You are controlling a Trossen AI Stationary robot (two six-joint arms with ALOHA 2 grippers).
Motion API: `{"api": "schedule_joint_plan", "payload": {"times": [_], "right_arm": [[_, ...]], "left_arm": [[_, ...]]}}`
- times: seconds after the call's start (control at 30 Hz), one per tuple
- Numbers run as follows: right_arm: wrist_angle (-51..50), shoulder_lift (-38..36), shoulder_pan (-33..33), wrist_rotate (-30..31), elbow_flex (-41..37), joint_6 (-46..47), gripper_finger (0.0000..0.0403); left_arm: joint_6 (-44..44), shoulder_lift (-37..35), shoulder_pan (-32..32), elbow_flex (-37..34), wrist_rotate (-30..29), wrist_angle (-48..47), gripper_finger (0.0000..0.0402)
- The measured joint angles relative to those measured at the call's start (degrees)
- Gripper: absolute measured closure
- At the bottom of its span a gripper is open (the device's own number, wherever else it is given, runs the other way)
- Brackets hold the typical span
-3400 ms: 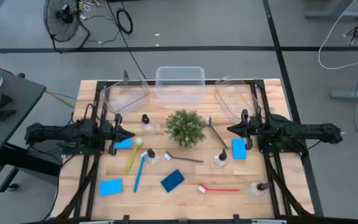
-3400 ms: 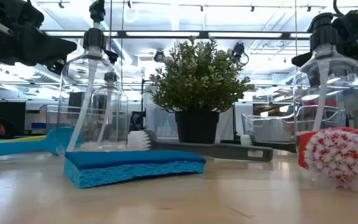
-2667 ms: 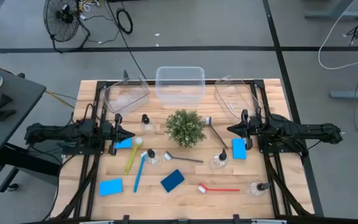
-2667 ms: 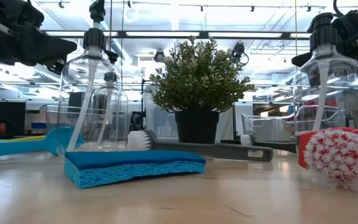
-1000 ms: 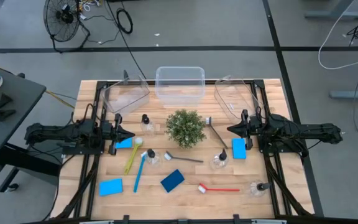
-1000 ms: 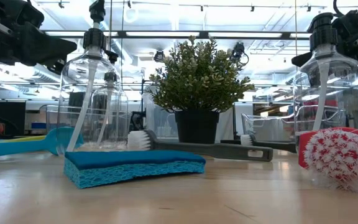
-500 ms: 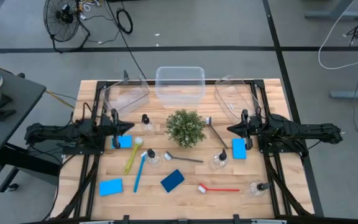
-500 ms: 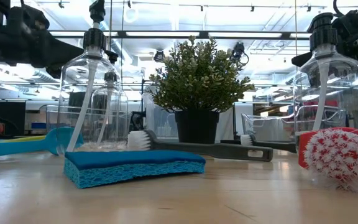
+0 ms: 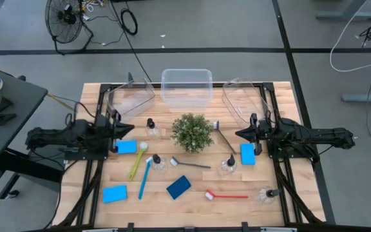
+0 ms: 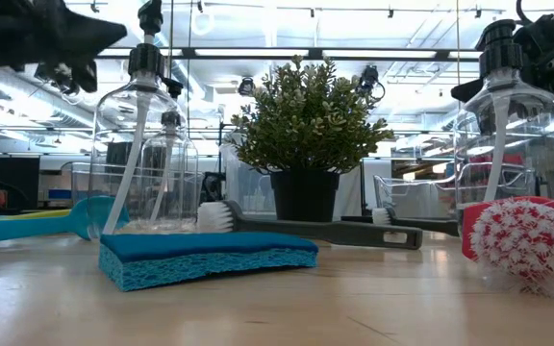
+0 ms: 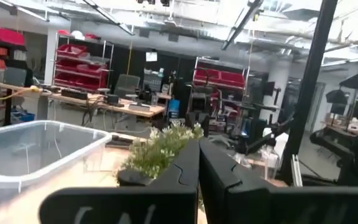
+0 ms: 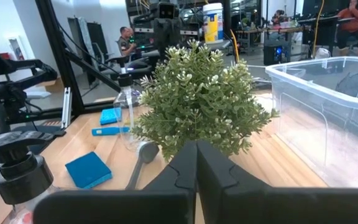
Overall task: Pick & Place Kitchen Sink Supplies
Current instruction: Put the transparent soap dispenser into the left transparent bin
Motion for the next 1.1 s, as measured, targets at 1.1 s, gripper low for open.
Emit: {"api": "schedule_joint_plan", "payload": {"times": [1.1], "right_arm": [[17.1, 3.4, 0.0, 10.4, 11.9, 19.7, 0.0394]], "left_arm": [[-6.4, 8.3, 0.0, 24.9, -4.9, -18.5, 0.0399]]}}
